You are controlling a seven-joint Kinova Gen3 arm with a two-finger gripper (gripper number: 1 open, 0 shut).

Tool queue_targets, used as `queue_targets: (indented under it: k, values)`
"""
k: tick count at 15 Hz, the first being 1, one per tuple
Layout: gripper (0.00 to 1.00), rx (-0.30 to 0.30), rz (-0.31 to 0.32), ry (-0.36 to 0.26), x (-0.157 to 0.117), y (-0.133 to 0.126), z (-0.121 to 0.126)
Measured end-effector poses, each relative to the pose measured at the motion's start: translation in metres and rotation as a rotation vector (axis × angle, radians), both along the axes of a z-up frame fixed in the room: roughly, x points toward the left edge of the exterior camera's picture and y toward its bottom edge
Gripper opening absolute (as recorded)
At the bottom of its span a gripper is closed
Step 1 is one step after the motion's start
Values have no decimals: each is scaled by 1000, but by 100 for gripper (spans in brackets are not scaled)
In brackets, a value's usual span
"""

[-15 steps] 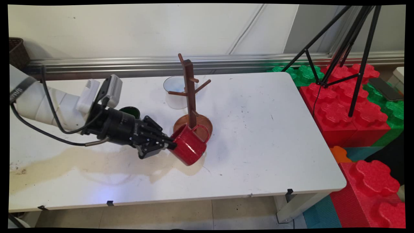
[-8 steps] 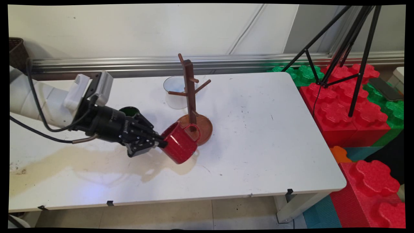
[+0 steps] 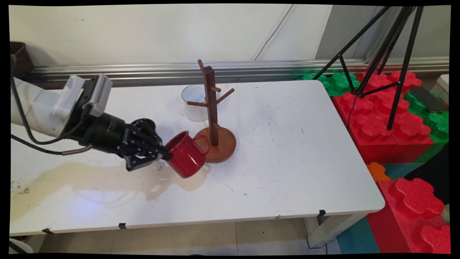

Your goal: Place the picked object on the table

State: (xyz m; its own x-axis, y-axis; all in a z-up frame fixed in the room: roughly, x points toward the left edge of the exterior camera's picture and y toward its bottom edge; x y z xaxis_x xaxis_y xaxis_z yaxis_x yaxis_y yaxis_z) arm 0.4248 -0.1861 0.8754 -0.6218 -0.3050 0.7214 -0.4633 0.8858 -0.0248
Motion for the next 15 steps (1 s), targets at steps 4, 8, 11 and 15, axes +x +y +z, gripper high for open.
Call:
queue_targets:
  k: [4, 8, 11, 15]
  values:
    - [0, -29, -7, -61, 11, 3, 8]
    - [0, -51, -25, -121, 19, 7, 11]
    - [0, -64, -39, -161, 24, 9, 11]
    - [0, -81, -54, -218, 29, 12, 7]
